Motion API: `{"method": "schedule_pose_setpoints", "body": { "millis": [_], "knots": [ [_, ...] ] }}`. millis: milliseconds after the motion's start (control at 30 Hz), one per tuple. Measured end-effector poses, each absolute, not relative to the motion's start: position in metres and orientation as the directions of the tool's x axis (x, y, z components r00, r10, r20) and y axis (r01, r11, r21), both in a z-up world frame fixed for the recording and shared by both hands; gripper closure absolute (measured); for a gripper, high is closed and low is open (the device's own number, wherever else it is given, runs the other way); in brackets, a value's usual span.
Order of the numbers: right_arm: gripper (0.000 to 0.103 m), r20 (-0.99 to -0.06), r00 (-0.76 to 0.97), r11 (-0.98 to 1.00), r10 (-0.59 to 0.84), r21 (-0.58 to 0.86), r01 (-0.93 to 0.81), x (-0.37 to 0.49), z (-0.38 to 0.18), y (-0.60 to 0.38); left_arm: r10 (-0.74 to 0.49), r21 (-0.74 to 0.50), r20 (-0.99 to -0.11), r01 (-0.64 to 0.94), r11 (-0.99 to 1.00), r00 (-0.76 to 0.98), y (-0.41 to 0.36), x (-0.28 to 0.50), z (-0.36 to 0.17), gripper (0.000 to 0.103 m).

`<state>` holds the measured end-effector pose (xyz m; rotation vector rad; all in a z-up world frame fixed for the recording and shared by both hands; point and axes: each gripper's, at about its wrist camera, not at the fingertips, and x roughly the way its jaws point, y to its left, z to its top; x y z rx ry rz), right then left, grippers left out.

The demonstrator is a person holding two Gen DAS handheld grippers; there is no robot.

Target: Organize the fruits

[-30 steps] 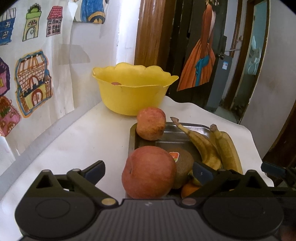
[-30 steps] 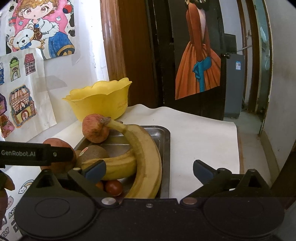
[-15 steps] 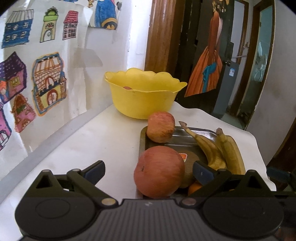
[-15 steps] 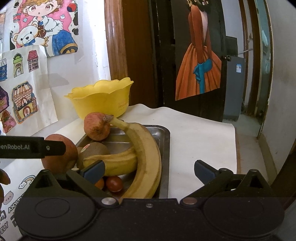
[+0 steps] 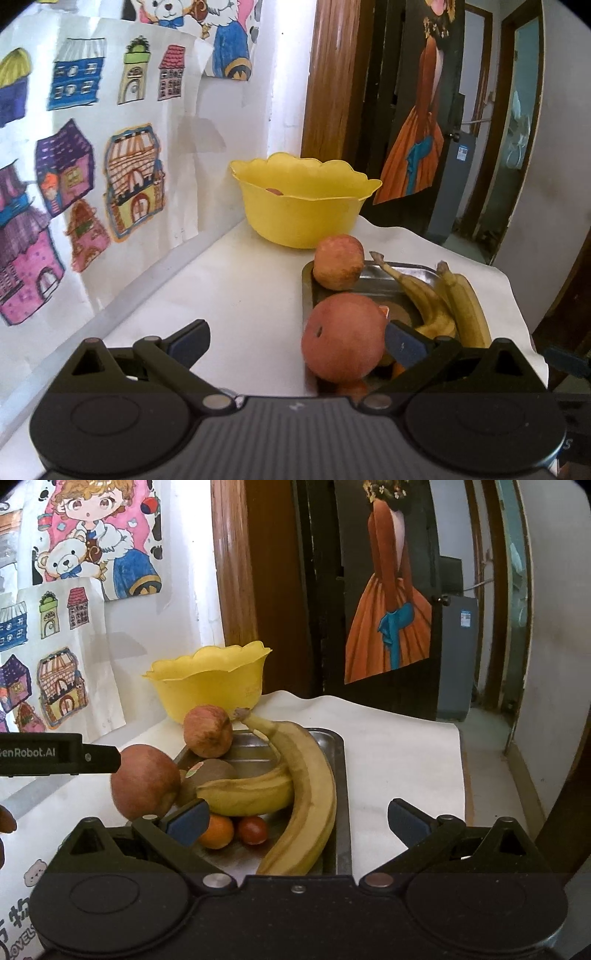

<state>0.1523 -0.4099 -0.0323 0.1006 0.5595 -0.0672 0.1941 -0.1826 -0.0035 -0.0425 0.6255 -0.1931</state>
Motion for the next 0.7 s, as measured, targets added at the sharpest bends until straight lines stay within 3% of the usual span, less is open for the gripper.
{"method": "schedule_pose_setpoints", "body": {
  "millis": [700],
  "knots": [
    [0.001, -0.507, 0.854, 0.987, -0.114, 0.040, 0.156, 0.079, -0.005, -0.357, -0.191, -0.083, -0.591, 0.177, 0.981, 0.784, -0.130, 0.129, 0.002, 0.001]
  ]
}}
